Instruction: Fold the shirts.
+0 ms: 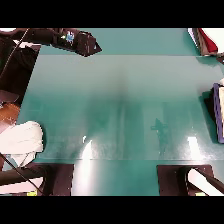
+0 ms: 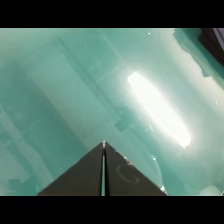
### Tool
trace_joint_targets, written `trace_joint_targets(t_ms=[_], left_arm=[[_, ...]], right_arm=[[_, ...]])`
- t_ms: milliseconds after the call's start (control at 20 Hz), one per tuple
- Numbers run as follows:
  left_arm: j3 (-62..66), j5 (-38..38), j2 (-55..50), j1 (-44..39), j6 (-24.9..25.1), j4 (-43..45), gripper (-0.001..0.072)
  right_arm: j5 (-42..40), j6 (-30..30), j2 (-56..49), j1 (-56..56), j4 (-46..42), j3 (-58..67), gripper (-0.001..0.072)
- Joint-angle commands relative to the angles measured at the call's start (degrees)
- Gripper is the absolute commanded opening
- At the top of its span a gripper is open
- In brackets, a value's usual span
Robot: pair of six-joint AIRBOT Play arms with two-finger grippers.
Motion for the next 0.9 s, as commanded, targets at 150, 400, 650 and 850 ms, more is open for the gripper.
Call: trace_joint_targets(t_ms=[150,400,650,850], left_arm=[[0.0,0.0,0.0,0.0,0.0,-0.1,0.0025],[0.0,0.0,0.1,0.0,0.0,-0.1,0.0025],[0.0,6.1,0.0,0.0,0.0,0.0,0.0025],[0.2,-3.7,1.7,1.9,0.0,1.3,0.0025]], right_arm=[[0.6,0.0,-0.6,0.4,0.1,-1.4,0.0019],[0.7,0.0,-0.6,0.4,0.1,-2.0,0.0019],[0.8,0.0,-0.6,0.4,0.1,-2.0,0.0019],[1.0,0.0,-0.6,0.4,0.1,-2.0,0.0019]])
